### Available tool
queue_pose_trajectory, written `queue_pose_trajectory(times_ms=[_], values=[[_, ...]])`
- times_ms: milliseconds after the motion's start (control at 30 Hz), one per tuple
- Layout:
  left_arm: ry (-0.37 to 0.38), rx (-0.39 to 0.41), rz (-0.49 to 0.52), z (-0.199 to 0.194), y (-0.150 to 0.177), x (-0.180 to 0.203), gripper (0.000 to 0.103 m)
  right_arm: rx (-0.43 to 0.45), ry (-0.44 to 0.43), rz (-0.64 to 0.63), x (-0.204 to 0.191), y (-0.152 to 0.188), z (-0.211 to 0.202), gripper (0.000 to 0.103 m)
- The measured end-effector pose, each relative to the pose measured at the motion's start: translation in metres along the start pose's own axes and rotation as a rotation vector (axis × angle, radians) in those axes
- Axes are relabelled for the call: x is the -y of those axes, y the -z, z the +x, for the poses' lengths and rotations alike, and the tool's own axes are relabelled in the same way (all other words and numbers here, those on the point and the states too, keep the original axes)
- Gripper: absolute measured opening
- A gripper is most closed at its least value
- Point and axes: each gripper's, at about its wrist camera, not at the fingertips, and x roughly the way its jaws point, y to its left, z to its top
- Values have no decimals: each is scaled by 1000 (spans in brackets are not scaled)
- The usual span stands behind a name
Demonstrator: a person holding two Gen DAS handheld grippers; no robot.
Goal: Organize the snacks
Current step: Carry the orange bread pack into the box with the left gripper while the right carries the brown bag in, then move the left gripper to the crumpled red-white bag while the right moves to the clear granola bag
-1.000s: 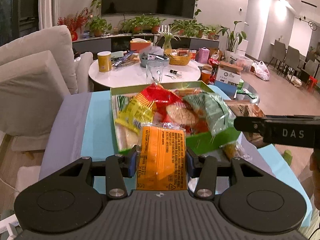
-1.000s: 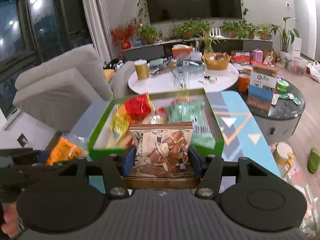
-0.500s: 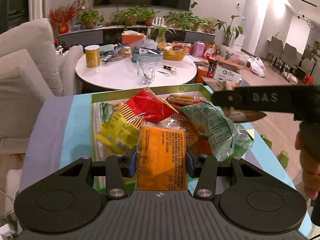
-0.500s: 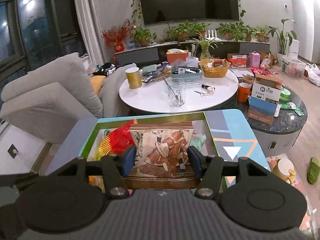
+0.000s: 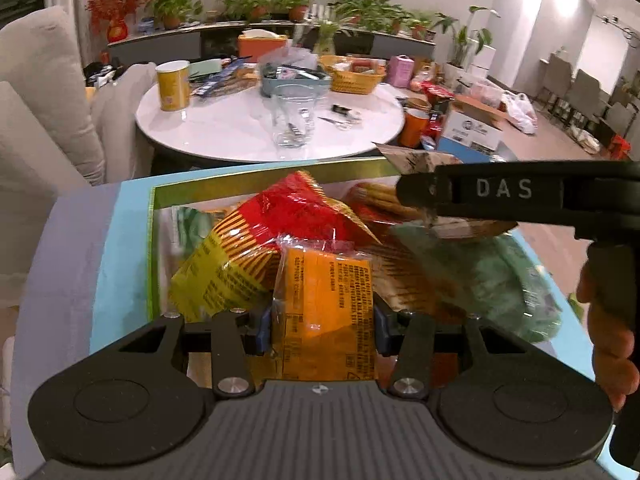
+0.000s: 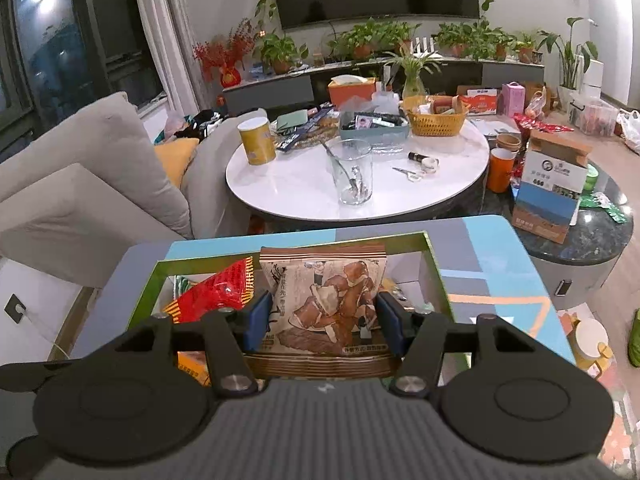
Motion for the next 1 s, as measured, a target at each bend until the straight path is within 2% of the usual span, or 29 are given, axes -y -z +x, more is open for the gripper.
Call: queue_pose_trajectory(times_ms=[200,467,1000], values=[[-56,-25,-54,12,-3,-21,43,-25,-5,-15,-8,-4,16,66],[-34,-7,-25,4,1,-18,43,-10,-7,6,-11,-1,8,67],[-27,71,1,-56,13,2,44,47,24,34,2,7,-47,67]])
